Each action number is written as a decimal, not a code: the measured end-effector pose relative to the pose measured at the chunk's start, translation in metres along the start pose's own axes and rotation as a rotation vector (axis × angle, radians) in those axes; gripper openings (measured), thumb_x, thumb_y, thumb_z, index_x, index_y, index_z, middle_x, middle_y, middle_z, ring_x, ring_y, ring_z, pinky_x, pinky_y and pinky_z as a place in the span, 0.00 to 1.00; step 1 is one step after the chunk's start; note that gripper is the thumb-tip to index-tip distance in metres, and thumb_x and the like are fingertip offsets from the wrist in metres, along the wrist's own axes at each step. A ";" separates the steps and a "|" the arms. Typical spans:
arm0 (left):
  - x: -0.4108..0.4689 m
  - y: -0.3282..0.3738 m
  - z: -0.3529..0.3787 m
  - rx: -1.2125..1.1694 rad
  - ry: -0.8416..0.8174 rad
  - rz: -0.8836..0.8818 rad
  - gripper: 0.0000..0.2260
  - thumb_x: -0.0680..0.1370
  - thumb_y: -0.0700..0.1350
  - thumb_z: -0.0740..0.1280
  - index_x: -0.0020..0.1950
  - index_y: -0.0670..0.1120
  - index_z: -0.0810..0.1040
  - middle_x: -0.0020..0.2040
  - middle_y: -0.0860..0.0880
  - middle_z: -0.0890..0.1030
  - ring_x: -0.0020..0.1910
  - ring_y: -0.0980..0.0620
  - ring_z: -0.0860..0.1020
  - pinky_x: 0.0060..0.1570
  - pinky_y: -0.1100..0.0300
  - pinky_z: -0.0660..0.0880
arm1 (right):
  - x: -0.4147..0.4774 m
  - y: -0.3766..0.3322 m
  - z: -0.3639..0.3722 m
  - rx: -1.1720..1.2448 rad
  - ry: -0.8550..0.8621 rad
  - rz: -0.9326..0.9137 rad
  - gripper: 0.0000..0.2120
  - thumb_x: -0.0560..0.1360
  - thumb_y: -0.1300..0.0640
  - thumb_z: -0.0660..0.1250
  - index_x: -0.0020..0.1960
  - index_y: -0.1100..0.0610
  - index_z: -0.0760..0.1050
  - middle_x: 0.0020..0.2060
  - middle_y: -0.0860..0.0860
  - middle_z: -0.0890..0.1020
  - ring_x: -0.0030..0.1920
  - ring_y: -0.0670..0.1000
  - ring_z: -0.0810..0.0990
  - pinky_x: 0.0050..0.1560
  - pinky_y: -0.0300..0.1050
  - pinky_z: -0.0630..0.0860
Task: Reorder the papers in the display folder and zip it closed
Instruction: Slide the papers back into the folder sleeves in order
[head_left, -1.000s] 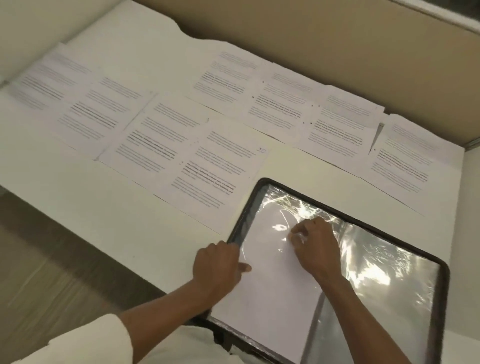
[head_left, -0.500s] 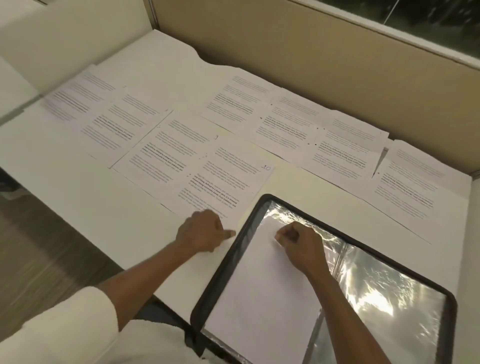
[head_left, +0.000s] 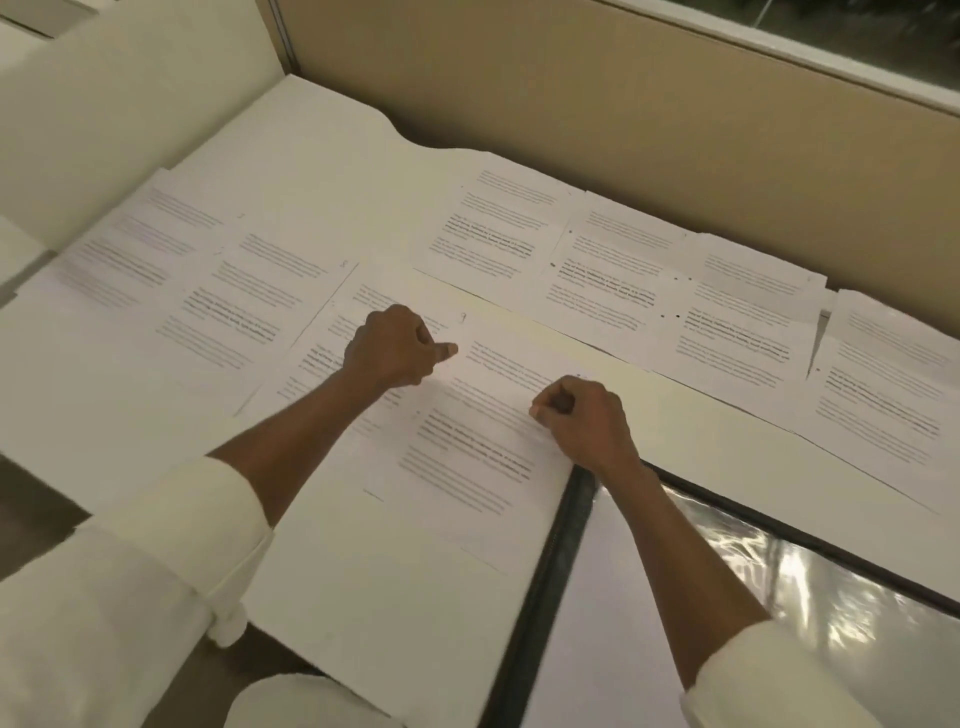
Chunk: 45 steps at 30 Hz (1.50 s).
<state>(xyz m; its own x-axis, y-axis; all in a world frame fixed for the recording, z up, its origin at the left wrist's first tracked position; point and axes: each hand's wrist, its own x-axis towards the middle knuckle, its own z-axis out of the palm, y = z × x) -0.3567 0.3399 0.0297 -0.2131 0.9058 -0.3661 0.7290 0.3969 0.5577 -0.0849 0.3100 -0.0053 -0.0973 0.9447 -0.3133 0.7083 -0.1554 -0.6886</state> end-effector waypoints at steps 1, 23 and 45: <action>0.017 -0.003 -0.010 0.003 -0.009 0.013 0.19 0.75 0.60 0.79 0.38 0.45 0.84 0.33 0.50 0.86 0.34 0.50 0.87 0.49 0.46 0.86 | 0.013 -0.011 0.004 0.006 0.014 0.007 0.04 0.75 0.52 0.77 0.45 0.49 0.83 0.41 0.42 0.85 0.45 0.45 0.83 0.50 0.44 0.80; 0.237 0.002 -0.059 -0.068 -0.063 -0.048 0.28 0.74 0.59 0.80 0.65 0.41 0.79 0.63 0.43 0.83 0.62 0.40 0.82 0.57 0.52 0.80 | 0.176 -0.108 0.067 -0.448 0.121 0.092 0.35 0.81 0.43 0.69 0.81 0.58 0.63 0.83 0.58 0.58 0.83 0.60 0.56 0.79 0.61 0.60; 0.246 0.010 -0.048 -0.564 -0.221 -0.240 0.24 0.68 0.41 0.85 0.60 0.37 0.81 0.56 0.42 0.86 0.52 0.42 0.85 0.55 0.49 0.84 | 0.171 -0.099 0.076 0.018 0.380 0.054 0.26 0.77 0.40 0.73 0.69 0.51 0.75 0.63 0.47 0.79 0.65 0.51 0.77 0.62 0.58 0.79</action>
<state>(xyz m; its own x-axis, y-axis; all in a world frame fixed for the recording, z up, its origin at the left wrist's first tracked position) -0.4329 0.5738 -0.0189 -0.1451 0.7541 -0.6405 0.2118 0.6560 0.7244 -0.2249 0.4648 -0.0407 0.2079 0.9743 -0.0867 0.6928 -0.2093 -0.6901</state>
